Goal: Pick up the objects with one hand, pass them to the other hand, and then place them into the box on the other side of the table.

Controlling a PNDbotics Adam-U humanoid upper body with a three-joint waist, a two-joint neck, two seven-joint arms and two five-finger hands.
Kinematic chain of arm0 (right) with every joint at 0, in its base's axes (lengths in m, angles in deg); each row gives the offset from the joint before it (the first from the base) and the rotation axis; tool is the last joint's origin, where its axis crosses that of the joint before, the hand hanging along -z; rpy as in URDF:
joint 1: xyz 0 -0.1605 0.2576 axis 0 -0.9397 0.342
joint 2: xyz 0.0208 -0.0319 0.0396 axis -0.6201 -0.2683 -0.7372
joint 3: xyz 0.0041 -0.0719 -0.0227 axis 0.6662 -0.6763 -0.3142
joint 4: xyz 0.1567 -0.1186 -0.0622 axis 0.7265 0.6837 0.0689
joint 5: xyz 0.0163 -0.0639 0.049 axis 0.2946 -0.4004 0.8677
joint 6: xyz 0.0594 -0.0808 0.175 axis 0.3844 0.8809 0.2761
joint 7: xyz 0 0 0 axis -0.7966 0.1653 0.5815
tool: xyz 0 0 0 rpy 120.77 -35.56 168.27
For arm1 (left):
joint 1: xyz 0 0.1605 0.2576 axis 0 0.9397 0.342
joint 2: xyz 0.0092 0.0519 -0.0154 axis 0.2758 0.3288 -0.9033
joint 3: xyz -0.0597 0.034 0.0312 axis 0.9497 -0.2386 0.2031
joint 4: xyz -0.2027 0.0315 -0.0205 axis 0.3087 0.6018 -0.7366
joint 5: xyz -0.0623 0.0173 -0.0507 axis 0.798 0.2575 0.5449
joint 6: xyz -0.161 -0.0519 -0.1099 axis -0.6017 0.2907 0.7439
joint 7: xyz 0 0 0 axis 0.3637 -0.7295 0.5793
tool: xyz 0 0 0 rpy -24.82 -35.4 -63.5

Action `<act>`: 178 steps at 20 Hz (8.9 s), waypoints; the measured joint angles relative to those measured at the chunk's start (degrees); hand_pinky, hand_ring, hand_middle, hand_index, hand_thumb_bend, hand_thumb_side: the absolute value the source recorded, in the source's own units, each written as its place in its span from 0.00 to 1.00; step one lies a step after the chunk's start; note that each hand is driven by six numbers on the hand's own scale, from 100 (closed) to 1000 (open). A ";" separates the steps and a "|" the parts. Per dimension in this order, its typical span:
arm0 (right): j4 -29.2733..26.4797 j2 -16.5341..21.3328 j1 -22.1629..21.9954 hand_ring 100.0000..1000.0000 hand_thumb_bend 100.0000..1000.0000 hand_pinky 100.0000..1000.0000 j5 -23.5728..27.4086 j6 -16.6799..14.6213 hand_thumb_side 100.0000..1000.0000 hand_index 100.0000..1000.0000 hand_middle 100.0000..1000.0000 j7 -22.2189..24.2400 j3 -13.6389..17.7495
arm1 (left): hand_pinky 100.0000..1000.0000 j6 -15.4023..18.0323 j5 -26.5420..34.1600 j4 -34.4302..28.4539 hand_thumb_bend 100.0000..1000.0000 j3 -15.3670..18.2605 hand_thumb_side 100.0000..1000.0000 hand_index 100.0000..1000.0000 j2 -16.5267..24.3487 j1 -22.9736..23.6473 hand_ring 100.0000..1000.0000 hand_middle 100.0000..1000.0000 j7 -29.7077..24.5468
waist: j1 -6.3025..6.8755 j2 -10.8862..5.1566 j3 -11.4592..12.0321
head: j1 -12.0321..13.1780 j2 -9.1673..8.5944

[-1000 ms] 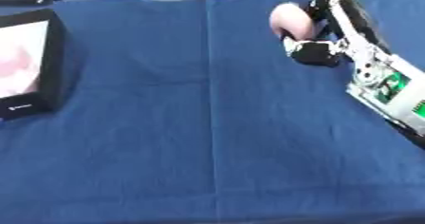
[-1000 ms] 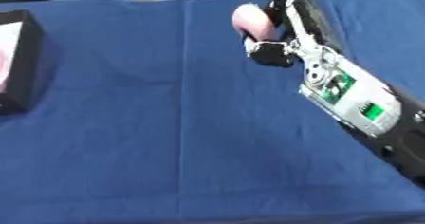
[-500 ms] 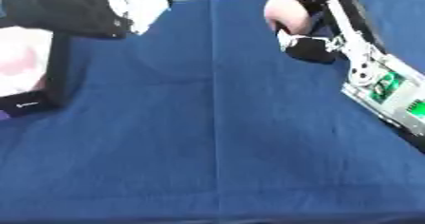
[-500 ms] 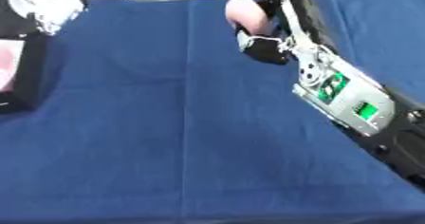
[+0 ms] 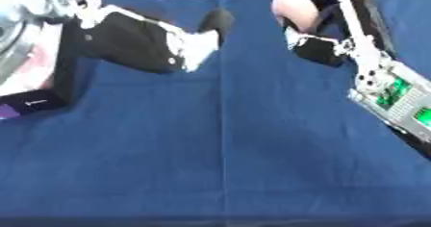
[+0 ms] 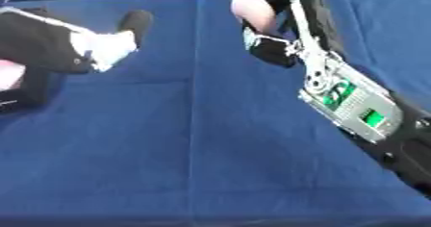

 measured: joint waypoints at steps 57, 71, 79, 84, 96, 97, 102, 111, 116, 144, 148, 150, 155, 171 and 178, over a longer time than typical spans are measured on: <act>0.00 -2.79 0.93 0.57 0.00 0.37 -7.55 -13.11 0.00 0.42 0.41 10.68 -6.26 | 0.86 7.85 -12.51 12.74 0.19 -4.53 0.11 0.79 -8.63 2.64 0.77 0.76 2.49 | -0.68 0.37 -1.25 | 2.55 0.02; 0.00 -3.28 1.57 0.58 0.00 0.36 -8.32 -15.11 0.00 0.42 0.40 10.39 -7.03 | 0.85 9.35 -15.55 17.34 0.16 -4.53 0.06 0.79 -10.72 3.02 0.76 0.75 6.28 | -0.61 0.44 -1.76 | 2.66 0.01; 0.00 -3.38 1.65 0.58 0.00 0.36 -8.54 -15.92 0.00 0.42 0.40 10.47 -7.38 | 0.86 9.72 -15.66 19.03 0.10 -4.56 0.10 0.77 -11.52 3.23 0.75 0.74 7.16 | -0.62 0.56 -1.88 | 2.67 0.01; 0.00 -3.53 1.93 0.58 0.00 0.36 -8.54 -16.21 0.00 0.41 0.40 10.28 -7.65 | 0.86 9.98 -15.34 19.52 0.10 -4.87 0.11 0.74 -11.58 3.32 0.75 0.74 7.38 | -0.62 0.58 -1.92 | 2.67 0.01; 0.02 -3.57 2.01 0.58 0.00 0.35 -8.61 -16.54 0.00 0.41 0.40 10.10 -7.99 | 0.80 11.25 -15.50 21.24 0.00 -4.99 0.03 0.53 -12.56 3.57 0.67 0.59 7.18 | -0.53 0.71 -1.93 | 2.66 0.02; 0.02 -3.57 2.01 0.58 0.00 0.35 -8.67 -16.54 0.00 0.41 0.40 10.10 -8.02 | 0.79 11.36 -15.51 21.24 0.00 -5.04 0.03 0.49 -12.56 3.57 0.66 0.57 7.30 | -0.54 0.71 -1.92 | 2.66 0.02; 0.02 -3.57 2.01 0.59 0.00 0.35 -8.84 -16.21 0.00 0.44 0.41 9.77 -8.03 | 0.77 11.83 -16.26 21.20 0.01 -5.18 0.03 0.38 -12.57 3.57 0.63 0.52 8.00 | -0.55 0.71 -1.91 | 2.65 0.02; 0.01 -3.58 1.96 0.63 0.13 0.38 -8.93 -15.23 0.00 0.50 0.46 8.54 -8.04 | 0.75 11.88 -17.32 21.17 0.00 -5.20 0.04 0.34 -12.95 3.57 0.60 0.47 8.59 | -0.58 0.71 -1.93 | 2.59 0.02; -0.01 -3.58 1.53 0.75 0.22 0.49 -10.05 -14.23 0.00 0.72 0.64 9.35 -8.07 | 0.74 11.79 -17.51 21.13 0.03 -5.20 0.03 0.34 -12.95 3.57 0.59 0.46 8.77 | -0.65 0.71 -1.94 | 2.57 0.02; -0.34 -1.75 -2.68 0.82 0.10 0.56 -14.14 -5.71 0.20 0.82 0.76 12.57 -5.30 | 0.76 5.59 -12.20 16.18 0.00 0.19 0.05 0.33 -2.72 4.76 0.57 0.43 7.85 | -0.90 0.58 -1.55 | 3.65 0.03; -0.34 -1.61 -3.42 0.82 0.12 0.56 -14.08 -5.51 0.18 0.81 0.76 11.97 -4.88 | 0.75 4.56 -11.22 15.41 0.00 1.47 0.04 0.33 0.21 5.50 0.57 0.43 8.05 | -0.91 0.57 -1.55 | 4.25 0.03; -0.34 -1.51 -3.64 0.82 0.13 0.56 -14.08 -5.49 0.17 0.81 0.76 11.67 -4.77 | 0.74 4.06 -10.82 15.08 0.00 2.27 0.04 0.33 2.07 6.15 0.57 0.43 8.25 | -0.91 0.56 -1.55 | 4.83 0.03; -0.34 -1.19 -4.05 0.81 0.13 0.55 -14.00 -5.66 0.15 0.81 0.75 10.86 -4.43 | 0.74 2.72 -10.29 14.82 0.00 4.69 0.02 0.33 6.61 8.30 0.57 0.43 9.59 | -1.06 0.55 -1.56 | 6.65 0.03; -0.34 -1.19 -5.12 0.81 0.13 0.54 -13.28 -7.44 0.12 0.80 0.74 8.00 -3.12 | 0.75 -0.62 -10.80 22.23 0.00 12.69 0.01 0.33 15.82 14.90 0.57 0.44 16.99 | -2.39 0.59 -2.83 | 13.08 -0.42; -0.34 -1.72 -5.37 0.80 0.13 0.53 -12.53 -7.86 0.12 0.79 0.74 6.30 -2.14 | 0.77 -1.42 -12.80 31.42 0.00 16.01 0.02 0.34 15.74 15.94 0.58 0.45 21.72 | -2.89 0.78 -3.53 | 14.88 -1.36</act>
